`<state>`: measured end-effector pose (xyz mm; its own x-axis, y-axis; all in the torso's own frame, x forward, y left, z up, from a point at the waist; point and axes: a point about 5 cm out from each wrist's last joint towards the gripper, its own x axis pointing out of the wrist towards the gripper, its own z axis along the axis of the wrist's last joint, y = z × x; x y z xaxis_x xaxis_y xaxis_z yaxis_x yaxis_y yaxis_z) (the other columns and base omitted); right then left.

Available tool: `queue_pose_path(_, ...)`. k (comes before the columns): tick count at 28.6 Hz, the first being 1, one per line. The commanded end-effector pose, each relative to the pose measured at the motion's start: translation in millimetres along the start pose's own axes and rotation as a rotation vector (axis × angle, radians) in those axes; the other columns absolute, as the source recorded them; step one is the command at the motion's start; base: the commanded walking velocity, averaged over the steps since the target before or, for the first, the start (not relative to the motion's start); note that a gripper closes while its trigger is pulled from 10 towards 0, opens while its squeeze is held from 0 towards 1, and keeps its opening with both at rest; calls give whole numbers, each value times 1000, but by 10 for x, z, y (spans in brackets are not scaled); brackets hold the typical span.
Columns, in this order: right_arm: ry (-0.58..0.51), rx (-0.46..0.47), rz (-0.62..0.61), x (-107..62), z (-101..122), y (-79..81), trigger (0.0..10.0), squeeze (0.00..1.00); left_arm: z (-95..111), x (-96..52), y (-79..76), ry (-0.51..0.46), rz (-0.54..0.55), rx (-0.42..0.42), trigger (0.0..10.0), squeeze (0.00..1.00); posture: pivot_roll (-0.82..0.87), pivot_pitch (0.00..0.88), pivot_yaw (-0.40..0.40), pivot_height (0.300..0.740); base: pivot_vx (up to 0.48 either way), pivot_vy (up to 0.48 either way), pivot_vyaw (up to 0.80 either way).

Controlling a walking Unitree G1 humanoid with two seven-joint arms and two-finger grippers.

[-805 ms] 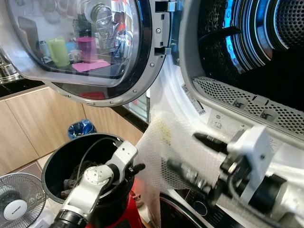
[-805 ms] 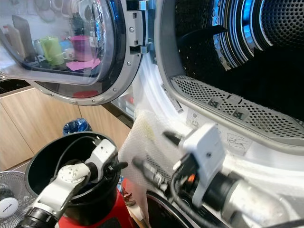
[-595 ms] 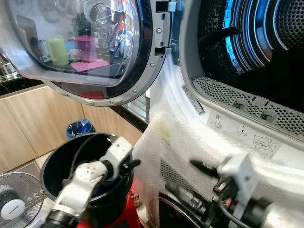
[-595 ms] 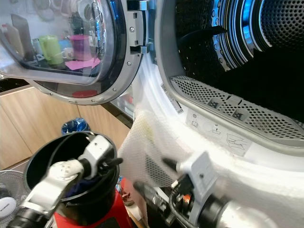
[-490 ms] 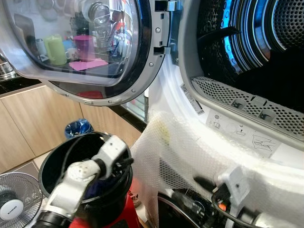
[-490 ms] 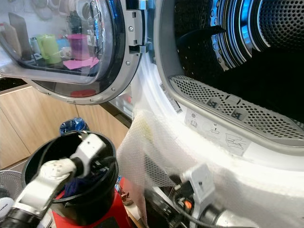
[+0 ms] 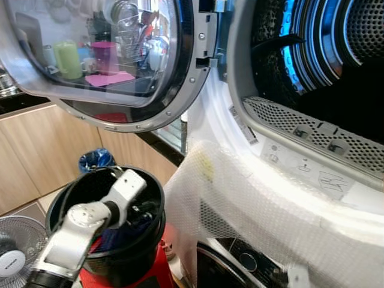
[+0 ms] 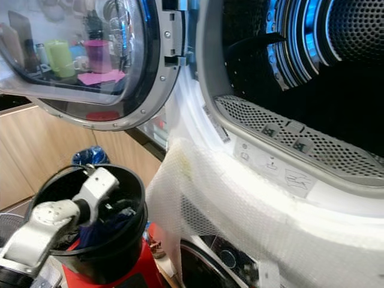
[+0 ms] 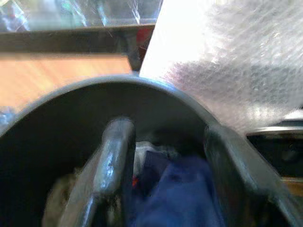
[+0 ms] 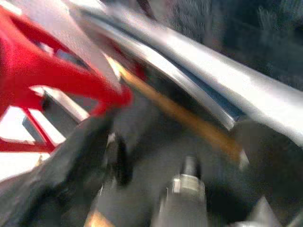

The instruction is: Clothes washing

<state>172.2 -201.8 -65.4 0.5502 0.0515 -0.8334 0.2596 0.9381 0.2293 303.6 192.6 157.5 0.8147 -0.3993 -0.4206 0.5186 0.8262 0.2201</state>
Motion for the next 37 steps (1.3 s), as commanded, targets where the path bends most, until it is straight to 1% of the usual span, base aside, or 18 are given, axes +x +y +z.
queue_pose_path(1, 18, 46, -85, 41, -88, -85, 10000, 0, 97, -70, 21, -14, -31, -31, 10000, 0, 273, 19, -57, 740, 0, 0, 0)
queue_pose_path(3, 38, 20, -123, 76, -143, -103, 10000, 0, 102, -105, 30, 1, -41, -15, 10000, 0, 282, 17, -57, 740, 0, 0, 0)
queue_pose_path(4, 55, 8, -128, 93, -184, -84, 10000, 0, 89, -136, 56, 24, -40, -16, 10000, 1000, 292, 14, -58, 740, 0, 0, 0)
queue_pose_path(7, 89, 10, -158, 150, -274, -10, 10000, 0, -24, -249, 185, 142, -5, 19, 10000, 1000, 304, 9, -58, 740, 0, 0, 0)
queue_pose_path(11, 76, 54, -185, 176, -262, 24, 10000, 0, -184, -278, 263, 223, 42, 19, 10000, 1000, 322, 0, -58, 740, 0, 0, 0)
queue_pose_path(12, 73, 68, -198, 183, -257, 28, 10000, 0, -233, -280, 272, 238, 56, -10, 10000, 1000, 324, 0, -59, 740, 0, 0, 0)
queue_pose_path(14, 63, 58, -193, 192, -238, 48, 10000, 0, -284, -267, 260, 254, 57, -22, 10000, 1000, 324, 0, -59, 740, 0, 0, 0)
queue_pose_path(16, 57, 39, -201, 195, -233, 43, 10000, 0, -362, -226, 200, 260, 39, -46, 10000, 1000, 323, 0, -61, 740, 0, 0, 0)
queue_pose_path(19, 57, 25, -206, 194, -231, 34, 10000, 0, -385, -195, 162, 248, 27, -66, 10000, 1000, 323, 0, -61, 740, 0, 0, 0)
queue_pose_path(21, 38, 23, -222, 184, -211, -34, 10000, 0, -380, -117, 89, 192, 25, -89, 10000, 1000, 314, 2, -63, 740, 0, 0, 0)
queue_pose_path(23, 34, 20, -225, 182, -207, -43, 10000, 0, -361, -107, 77, 173, 22, -89, 10000, 1000, 314, 2, -63, 740, 0, 0, 0)
queue_pose_path(25, -3, 47, -230, 179, -159, -69, 10000, 0, -252, -76, 54, 77, 19, -160, 10000, 1000, 306, 17, -67, 740, 0, 0, 0)
queue_pose_path(27, -16, 53, -232, 176, -143, -83, 10000, 0, -209, -75, 43, 38, 14, -208, 10000, 1000, 304, 17, -68, 740, 0, 0, 0)
queue_pose_path(29, -25, 51, -228, 172, -136, -97, 10000, 0, -122, -101, 18, -42, -19, -266, 10000, 1000, 305, 24, -69, 740, 0, 0, 0)
queue_pose_path(32, -27, 51, -224, 171, -137, -104, 10000, 0, -128, -112, 37, -46, 22, -279, 10000, 1000, 306, 31, -69, 740, 0, 0, 0)
queue_pose_path(34, -26, 46, -222, 169, -142, -109, 10000, 0, -176, -113, 59, -22, 74, -309, 10000, 1000, 308, 35, -71, 740, 0, 0, 0)
queue_pose_path(35, -26, 47, -218, 169, -144, -110, 10000, 0, -227, -117, 109, 3, 158, -355, 10000, 1000, 308, 36, -71, 740, 0, 0, 0)
queue_pose_path(37, -27, 45, -216, 169, -144, -110, 10000, 0, -241, -120, 125, 7, 186, -374, 10000, 1000, 310, 38, -73, 740, 0, 0, 0)
